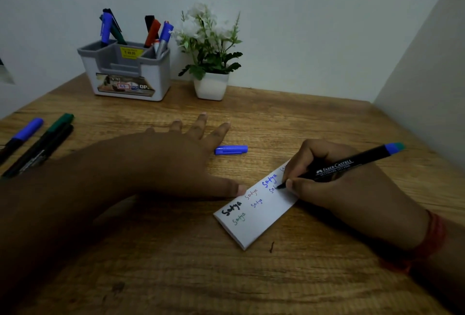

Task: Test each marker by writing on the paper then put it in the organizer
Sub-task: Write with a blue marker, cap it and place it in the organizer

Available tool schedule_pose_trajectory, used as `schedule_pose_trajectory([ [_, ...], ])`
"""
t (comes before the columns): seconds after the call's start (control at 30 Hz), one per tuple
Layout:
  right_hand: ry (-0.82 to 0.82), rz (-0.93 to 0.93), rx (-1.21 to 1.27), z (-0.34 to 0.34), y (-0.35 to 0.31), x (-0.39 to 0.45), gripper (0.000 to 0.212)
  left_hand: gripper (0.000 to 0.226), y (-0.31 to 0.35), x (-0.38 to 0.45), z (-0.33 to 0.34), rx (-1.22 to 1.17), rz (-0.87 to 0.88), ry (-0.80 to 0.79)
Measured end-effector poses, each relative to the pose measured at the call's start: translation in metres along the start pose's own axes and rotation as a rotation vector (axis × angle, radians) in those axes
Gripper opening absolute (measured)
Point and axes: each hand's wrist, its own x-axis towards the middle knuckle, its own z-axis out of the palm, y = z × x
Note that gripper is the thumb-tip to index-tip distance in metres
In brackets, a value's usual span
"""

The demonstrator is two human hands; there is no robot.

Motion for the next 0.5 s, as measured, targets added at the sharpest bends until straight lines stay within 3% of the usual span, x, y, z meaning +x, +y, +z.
schedule_pose_trajectory([
  [0.5, 0.009, 0.012, 0.011, -0.0001, 0.0008, 0.0007, 0.013, 0.119, -0.0006, -0.0021, -0.0009, 0.000, 0.011, -0.014],
])
